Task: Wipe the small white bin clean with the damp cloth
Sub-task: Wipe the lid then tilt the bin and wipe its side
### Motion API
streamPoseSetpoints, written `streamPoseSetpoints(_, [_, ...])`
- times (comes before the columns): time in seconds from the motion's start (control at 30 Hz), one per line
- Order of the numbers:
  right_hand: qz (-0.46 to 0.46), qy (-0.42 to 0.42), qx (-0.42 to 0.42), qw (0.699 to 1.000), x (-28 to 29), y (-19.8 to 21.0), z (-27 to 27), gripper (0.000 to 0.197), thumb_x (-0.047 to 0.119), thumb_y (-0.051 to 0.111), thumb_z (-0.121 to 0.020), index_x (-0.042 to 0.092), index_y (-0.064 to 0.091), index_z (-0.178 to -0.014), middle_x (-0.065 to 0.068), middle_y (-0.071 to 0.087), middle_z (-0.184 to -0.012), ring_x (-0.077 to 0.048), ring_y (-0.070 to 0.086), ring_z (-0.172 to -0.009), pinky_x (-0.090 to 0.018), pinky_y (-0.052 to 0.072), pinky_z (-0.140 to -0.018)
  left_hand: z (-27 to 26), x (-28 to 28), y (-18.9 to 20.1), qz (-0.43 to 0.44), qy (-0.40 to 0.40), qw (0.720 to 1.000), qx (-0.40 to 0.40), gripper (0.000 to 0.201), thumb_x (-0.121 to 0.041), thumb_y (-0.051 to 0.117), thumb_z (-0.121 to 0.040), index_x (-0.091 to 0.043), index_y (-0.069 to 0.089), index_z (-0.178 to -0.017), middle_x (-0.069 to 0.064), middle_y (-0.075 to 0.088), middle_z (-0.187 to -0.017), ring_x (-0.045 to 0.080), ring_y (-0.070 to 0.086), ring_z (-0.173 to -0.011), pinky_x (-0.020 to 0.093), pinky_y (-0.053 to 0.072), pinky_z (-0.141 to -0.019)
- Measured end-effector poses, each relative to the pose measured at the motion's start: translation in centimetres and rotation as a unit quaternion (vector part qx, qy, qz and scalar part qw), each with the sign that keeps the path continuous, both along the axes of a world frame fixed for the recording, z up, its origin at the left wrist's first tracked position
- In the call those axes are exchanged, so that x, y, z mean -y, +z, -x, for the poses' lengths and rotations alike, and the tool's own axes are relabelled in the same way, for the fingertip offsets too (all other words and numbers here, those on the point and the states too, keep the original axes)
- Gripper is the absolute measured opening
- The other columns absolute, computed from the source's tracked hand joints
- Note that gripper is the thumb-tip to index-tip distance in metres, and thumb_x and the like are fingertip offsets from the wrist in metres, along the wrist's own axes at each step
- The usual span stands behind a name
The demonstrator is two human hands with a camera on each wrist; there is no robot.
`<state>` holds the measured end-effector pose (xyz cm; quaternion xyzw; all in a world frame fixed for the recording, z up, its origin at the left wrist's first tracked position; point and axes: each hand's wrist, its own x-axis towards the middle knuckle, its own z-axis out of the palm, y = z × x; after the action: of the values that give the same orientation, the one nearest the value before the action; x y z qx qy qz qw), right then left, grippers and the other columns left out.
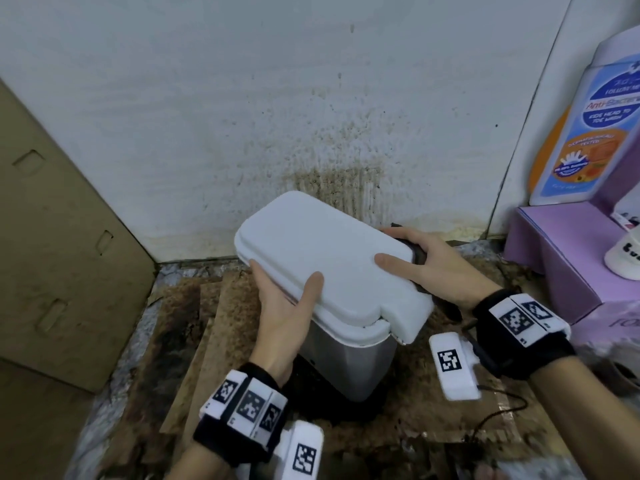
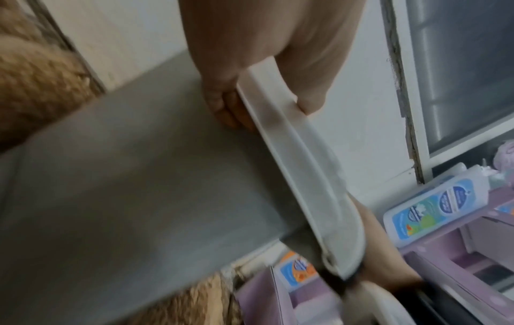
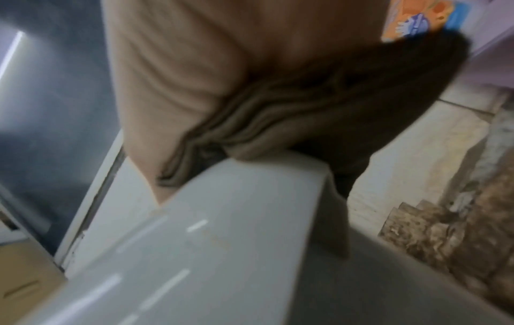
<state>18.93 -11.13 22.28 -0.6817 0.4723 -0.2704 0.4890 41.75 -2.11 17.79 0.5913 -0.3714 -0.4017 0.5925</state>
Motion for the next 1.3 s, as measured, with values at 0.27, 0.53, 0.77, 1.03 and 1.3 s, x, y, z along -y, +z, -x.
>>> streamPoseSetpoints(0.27, [0.015, -0.225, -0.010, 0.974, -6.4, -1.3, -4.5, 0.084, 0.071, 0.064, -0.078, 0.029, 0.040, -0.147, 0.000, 0.054, -0.133, -0.022, 0.054, -0.121, -0.047, 0.052, -0.095, -3.5, 3.1, 2.9, -0.039, -0.115, 0.988, 0.097, 0.076, -0.042, 0.061, -0.098, -0.034, 0.019, -0.160, -0.017, 0.041, -0.154, 0.011, 0.048, -0.137, 0.042, 0.045, -0.110])
streamPoseSetpoints(0.53, [-0.012, -0.309, 0.043, 0.950, -10.5, -2.7, -9.1, 0.091, 0.072, 0.062, -0.077, 0.035, 0.026, -0.152, 0.010, 0.029, -0.127, -0.022, 0.037, -0.128, -0.050, 0.050, -0.098, -5.8, 3.5, 4.2, -0.040, -0.211, 0.965, 0.153, 0.057, -0.031, 0.049, -0.106, -0.037, 0.027, -0.158, -0.027, 0.048, -0.145, -0.007, 0.054, -0.126, 0.022, 0.051, -0.099])
streamPoseSetpoints(0.77, [-0.003, -0.300, 0.030, 0.953, -11.6, -3.1, -10.9, 0.088, 0.063, 0.064, -0.083, 0.032, 0.022, -0.154, 0.004, 0.028, -0.141, -0.019, 0.029, -0.132, -0.045, 0.042, -0.108, -6.9, 1.8, 4.3, -0.053, -0.228, 0.961, 0.148, 0.046, -0.022, 0.039, -0.110, -0.043, 0.027, -0.149, -0.049, 0.060, -0.111, -0.019, 0.059, -0.107, 0.011, 0.051, -0.084])
streamPoseSetpoints(1.03, [0.015, -0.282, 0.054, 0.958, -12.0, -3.5, -11.1, 0.067, 0.050, 0.052, -0.097, 0.028, 0.025, -0.155, 0.005, 0.030, -0.137, -0.019, 0.028, -0.136, -0.038, 0.034, -0.110, -7.3, 1.2, 3.0, -0.060, -0.215, 0.966, 0.130, 0.051, -0.036, 0.040, -0.109, -0.045, 0.025, -0.157, -0.028, 0.052, -0.142, -0.008, 0.057, -0.123, 0.024, 0.050, -0.100])
streamPoseSetpoints(1.3, [0.031, -0.268, 0.108, 0.957, -11.3, -3.4, -9.9, 0.054, 0.039, 0.034, -0.107, 0.041, 0.015, -0.157, 0.015, 0.031, -0.136, -0.006, 0.034, -0.125, -0.029, 0.030, -0.100, -6.4, 0.7, 2.6, -0.037, -0.168, 0.978, 0.118, 0.037, -0.027, 0.035, -0.111, -0.059, 0.038, -0.130, -0.040, 0.067, -0.105, -0.011, 0.065, -0.100, 0.016, 0.054, -0.084])
